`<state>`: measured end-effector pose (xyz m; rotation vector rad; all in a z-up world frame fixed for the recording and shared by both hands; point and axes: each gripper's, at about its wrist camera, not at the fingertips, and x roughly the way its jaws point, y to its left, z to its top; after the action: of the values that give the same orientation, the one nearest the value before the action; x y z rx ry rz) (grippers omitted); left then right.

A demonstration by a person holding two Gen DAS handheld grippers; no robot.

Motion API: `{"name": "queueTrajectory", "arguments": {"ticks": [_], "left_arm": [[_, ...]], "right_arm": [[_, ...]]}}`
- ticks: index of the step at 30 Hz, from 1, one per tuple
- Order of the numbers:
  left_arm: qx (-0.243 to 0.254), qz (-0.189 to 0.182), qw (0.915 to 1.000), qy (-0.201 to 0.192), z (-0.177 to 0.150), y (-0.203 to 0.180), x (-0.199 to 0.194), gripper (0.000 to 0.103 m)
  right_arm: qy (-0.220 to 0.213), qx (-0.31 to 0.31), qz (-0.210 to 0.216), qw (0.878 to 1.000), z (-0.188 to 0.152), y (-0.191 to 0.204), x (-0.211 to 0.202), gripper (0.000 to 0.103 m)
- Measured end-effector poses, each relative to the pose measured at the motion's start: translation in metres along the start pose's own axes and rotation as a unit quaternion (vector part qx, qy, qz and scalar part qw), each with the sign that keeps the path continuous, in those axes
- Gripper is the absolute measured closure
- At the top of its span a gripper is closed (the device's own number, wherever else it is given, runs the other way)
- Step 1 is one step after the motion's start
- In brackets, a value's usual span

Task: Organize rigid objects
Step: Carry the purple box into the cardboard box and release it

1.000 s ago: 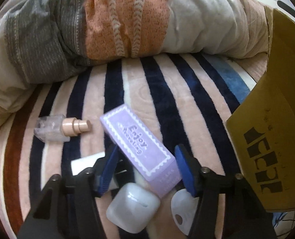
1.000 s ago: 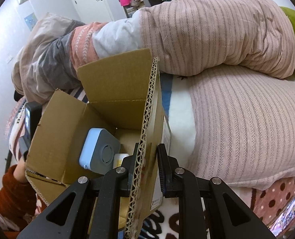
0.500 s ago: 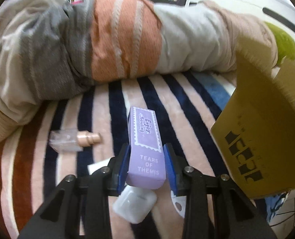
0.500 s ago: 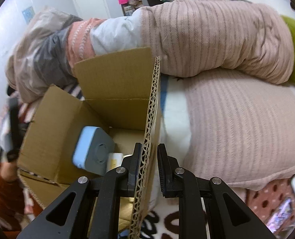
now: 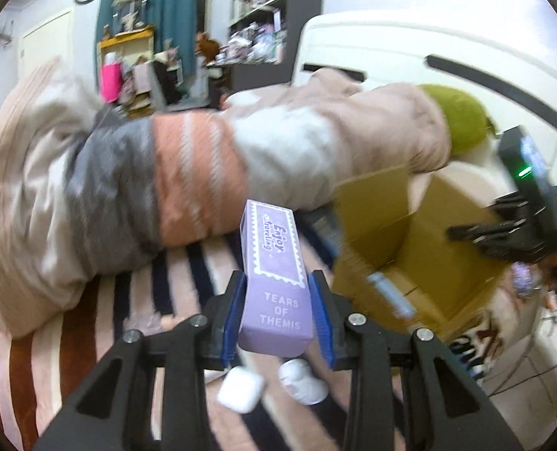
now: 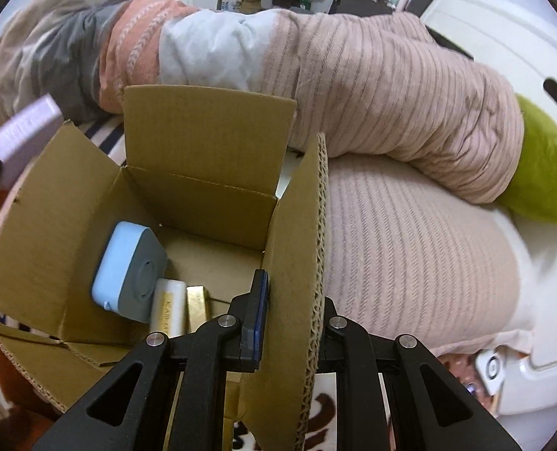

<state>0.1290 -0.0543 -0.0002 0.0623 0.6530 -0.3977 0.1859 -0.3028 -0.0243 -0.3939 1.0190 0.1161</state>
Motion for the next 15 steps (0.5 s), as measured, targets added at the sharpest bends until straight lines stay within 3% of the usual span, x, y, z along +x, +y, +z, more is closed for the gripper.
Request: {"name": "queueTrajectory", "arguments": {"ticks": [6, 10, 15], "left_arm": [[0.023, -0.066, 0.9975, -0.008, 0.034, -0.043, -0.004, 0.072], [0.035, -0.125, 0.9909, 0.037, 0.05, -0.076, 0.026, 0.072], [0.041, -0.147, 0.984, 0.092, 0.053, -0.107, 0.074, 0.072]], "right_arm": [[0.001, -0.005, -0.003, 1.0, 0.0, 0.0, -0.001, 0.092], [-0.001, -0.005, 0.002, 1.0, -0.001, -0.001, -0.001, 0.092], [-0.003, -0.005, 0.008, 1.0, -0.002, -0.002, 0.0, 0.092]]}}
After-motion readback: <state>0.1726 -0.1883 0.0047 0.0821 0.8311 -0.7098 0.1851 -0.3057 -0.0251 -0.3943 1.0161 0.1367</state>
